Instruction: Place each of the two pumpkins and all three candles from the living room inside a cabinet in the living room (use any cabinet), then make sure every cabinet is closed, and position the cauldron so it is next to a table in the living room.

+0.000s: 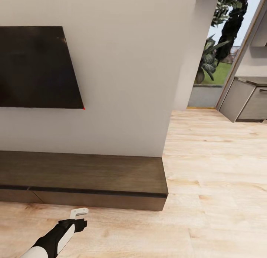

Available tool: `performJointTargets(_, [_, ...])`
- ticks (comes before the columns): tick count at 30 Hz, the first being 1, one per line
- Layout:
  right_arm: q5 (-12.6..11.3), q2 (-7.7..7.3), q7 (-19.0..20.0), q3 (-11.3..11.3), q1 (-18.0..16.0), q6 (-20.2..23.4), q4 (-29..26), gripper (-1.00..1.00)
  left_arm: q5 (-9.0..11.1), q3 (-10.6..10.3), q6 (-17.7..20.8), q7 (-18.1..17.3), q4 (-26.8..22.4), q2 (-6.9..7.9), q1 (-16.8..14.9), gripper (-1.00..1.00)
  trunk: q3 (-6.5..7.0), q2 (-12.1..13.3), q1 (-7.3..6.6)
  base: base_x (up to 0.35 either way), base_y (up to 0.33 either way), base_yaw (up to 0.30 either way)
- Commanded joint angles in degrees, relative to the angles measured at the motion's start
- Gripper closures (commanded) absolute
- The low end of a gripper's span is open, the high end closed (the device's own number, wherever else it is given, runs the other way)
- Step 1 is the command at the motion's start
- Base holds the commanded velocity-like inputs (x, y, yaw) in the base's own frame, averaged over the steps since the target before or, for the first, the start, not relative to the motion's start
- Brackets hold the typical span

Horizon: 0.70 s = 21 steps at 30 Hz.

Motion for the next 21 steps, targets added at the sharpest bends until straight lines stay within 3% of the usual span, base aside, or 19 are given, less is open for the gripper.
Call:
performJointTargets(1, [-0.6,0.11,0.2,0.4,-0.1,-0.4,-0.1,-1.0,0.6,-0.4,0.3,0.5,-0.1,0.08,0.0,-1.0,-0.06,0.0,0.0,0.0,0.0,0.0])
performJointTargets(5, [-0.6,0.19,2.9,0.4,-0.1,-1.7,-0.6,-1.0,0.6,-0.4,0.2,0.5,-0.1,0.1,0.0,-1.0,0.3,0.8,-0.44,0.0,0.0,0.0])
performJointTargets(12, [0.3,0.3,15.6,0.7,-0.1,-6.6,-0.9,-1.0,0.7,-0.3,0.2,0.4,-0.1,0.19,0.0,-1.0,0.82,2.0,-1.1,0.0,0.0,0.002])
performJointTargets(15, [0.1,0.31,18.8,0.7,-0.1,-7.3,-2.3,-1.0,0.7,0.2,0.3,0.4,-0.1,0.18,0.0,-1.0,0.82,2.0,-1.1,0.0,0.0,0.115])
performJointTargets(21, [0.5,0.26,20.8,1.1,-0.1,-7.6,-6.5,-1.0,0.7,0.6,0.3,0.4,-0.1,0.11,0.0,-1.0,0.82,2.0,-1.1,0.0,0.0,0.258])
